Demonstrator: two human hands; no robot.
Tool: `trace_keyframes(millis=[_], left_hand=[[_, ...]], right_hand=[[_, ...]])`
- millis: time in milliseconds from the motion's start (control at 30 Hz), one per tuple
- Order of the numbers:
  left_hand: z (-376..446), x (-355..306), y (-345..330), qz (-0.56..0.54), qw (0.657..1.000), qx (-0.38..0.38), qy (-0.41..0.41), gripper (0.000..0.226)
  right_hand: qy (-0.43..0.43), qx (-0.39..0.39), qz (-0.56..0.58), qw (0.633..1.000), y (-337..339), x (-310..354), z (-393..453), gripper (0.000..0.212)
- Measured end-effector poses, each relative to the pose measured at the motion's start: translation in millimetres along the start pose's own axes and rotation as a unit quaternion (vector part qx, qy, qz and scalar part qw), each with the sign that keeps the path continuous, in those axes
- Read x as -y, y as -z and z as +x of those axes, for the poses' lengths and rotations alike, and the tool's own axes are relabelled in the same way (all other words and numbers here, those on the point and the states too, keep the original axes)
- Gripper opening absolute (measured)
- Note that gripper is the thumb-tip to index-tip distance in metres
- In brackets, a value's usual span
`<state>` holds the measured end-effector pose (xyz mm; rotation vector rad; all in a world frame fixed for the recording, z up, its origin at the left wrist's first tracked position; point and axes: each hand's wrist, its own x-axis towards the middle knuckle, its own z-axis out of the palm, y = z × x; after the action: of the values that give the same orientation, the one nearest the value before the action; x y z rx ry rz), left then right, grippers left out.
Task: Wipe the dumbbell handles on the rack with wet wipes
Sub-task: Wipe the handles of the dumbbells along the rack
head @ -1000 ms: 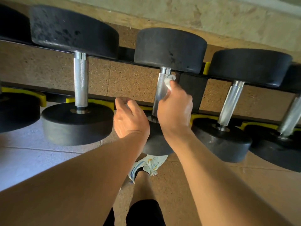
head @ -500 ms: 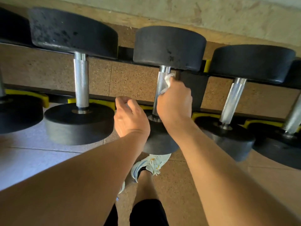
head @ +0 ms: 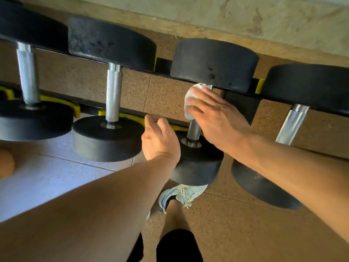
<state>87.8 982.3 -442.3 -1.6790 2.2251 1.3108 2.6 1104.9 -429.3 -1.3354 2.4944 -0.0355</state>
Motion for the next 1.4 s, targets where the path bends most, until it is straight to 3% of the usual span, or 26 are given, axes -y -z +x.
trace_keyframes(millis=[100,200,267,367,467,567,633,767,900,1000,1067,1167,1267,1333,1400], left_hand=[[1.8,0.4,-1.5,0.005,1.000,-0.009,0.003,0.022],[2.1,2.1,-2.7,0.002,1.000,-0.015,-0.005,0.025],[2.7,4.3,-3.1,-0.005,1.000,-0.007,-0.007,0.027],[2.6,5.5,-3.9,-0.002,1.000,0.002,-0.006,0.028],[2.0,4.1,-3.1,-0.009,1.000,-0.001,-0.001,0.022],[3.1,5.1,-1.9,-0.008,1.000,0.002,0.000,0.019],[5.0,6.0,-2.0,-0.002,1.000,0.011,0.002,0.018],[5.9,3.3,0.7,-0.020,0.998,0.050,0.040,0.021],[15.3,-2.9,32.8,-0.087,0.983,0.141,0.080,0.033],[27.9,2.0,89.7,-0.108,0.975,0.190,0.035,0.026],[43.5,15.1,134.8,-0.136,0.974,0.182,-0.010,0.019],[84.4,26.5,190.7,-0.123,0.981,0.136,-0.067,0.016],[126.6,18.4,225.8,-0.088,0.985,0.133,-0.066,0.015],[146.1,15.1,233.0,-0.072,0.985,0.147,-0.053,0.012],[157.8,14.4,227.6,-0.042,0.983,0.172,-0.051,0.010]], right_hand=[[0.061,0.080,0.045,0.994,-9.7,6.4,-10.0,0.040],[-0.005,0.160,0.245,0.956,-6.6,14.3,-24.6,0.024],[-0.071,0.145,0.332,0.929,-2.0,5.0,-29.9,0.018],[-0.156,0.098,0.277,0.943,-6.9,-11.2,-46.9,0.018],[-0.248,0.194,0.185,0.931,-20.4,-17.8,-63.3,0.018],[-0.346,0.127,0.313,0.875,-18.5,2.1,-52.8,0.018],[-0.374,0.133,0.343,0.851,-16.7,29.1,-37.4,0.017],[-0.429,0.130,0.222,0.866,-4.9,73.2,-24.1,0.018],[-0.392,0.091,0.263,0.877,31.4,110.7,-11.8,0.025],[-0.423,-0.011,0.364,0.830,51.8,138.4,14.0,0.023],[-0.439,-0.096,0.380,0.808,60.9,160.5,39.1,0.026],[-0.393,-0.149,0.331,0.845,66.7,191.7,90.5,0.034],[-0.257,-0.196,0.225,0.919,61.3,186.8,144.2,0.049],[-0.128,-0.122,0.090,0.980,48.3,164.7,165.0,0.065],[-0.039,-0.019,-0.015,0.999,44.5,144.9,174.5,0.065]])
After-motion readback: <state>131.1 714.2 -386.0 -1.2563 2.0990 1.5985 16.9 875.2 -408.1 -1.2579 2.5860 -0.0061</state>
